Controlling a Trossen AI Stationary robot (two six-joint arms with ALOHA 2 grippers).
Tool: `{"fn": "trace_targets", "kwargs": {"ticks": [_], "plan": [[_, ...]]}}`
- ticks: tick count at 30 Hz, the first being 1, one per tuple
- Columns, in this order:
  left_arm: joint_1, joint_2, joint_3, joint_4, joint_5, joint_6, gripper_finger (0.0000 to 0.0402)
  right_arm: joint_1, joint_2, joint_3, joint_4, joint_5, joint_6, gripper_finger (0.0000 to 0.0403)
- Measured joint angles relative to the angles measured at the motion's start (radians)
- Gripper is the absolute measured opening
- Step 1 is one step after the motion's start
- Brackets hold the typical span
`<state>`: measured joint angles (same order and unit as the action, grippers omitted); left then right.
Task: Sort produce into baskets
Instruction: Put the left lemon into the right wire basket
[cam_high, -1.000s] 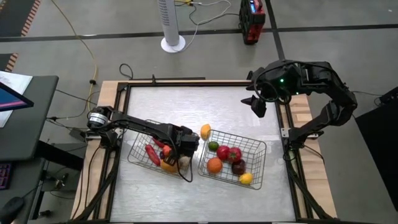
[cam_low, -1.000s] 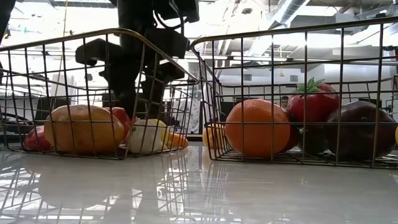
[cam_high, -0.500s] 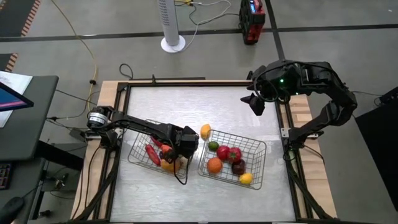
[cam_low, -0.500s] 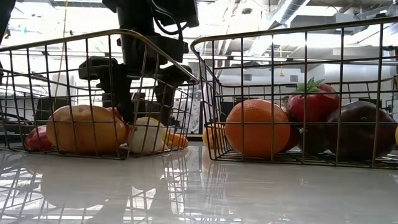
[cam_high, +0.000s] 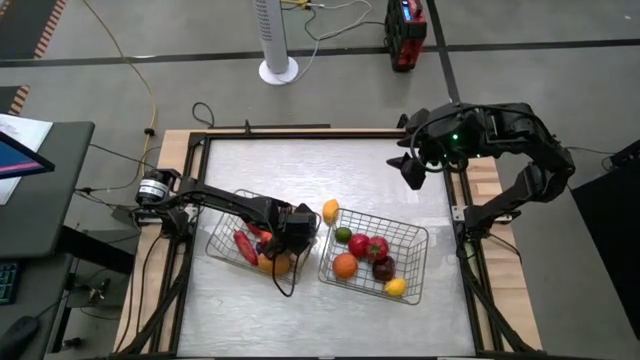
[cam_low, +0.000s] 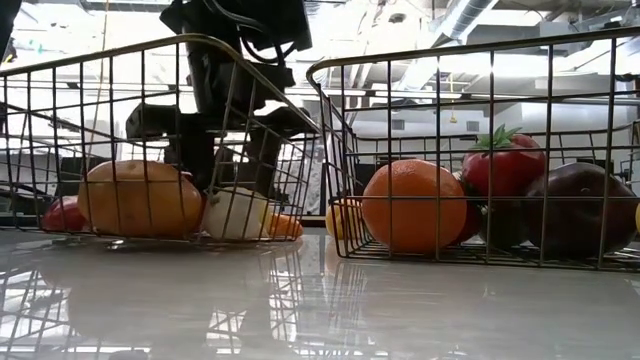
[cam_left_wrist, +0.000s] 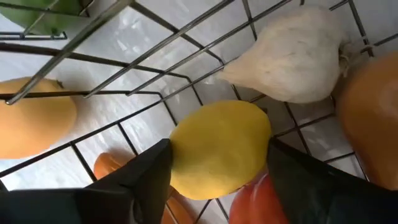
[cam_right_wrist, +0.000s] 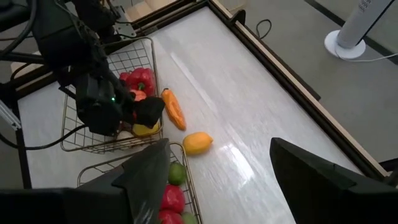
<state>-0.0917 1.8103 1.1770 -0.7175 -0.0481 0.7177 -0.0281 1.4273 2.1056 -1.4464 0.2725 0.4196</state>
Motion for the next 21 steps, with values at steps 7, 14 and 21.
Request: {"fn": "trace_targets", "kwargs": {"ticks": [7,14,21], "plan": [[-0.002,0.003,-0.001,0.046,0.020,-0.008,0.0219,0.002,0.000,0.000,0.000,0.000,0.000,0.0302],[-0.018,-0.018,0.045,-0.027,0.005,-0.082,0.0218,0.016,0.000,0.000,0.000,-0.001,-0.006,0.0302],[-0.021,-0.055,0.114,-0.154,0.046,-0.228,0.0218,0.037,0.000,0.000,0.000,0.000,-0.016,0.0302]]}}
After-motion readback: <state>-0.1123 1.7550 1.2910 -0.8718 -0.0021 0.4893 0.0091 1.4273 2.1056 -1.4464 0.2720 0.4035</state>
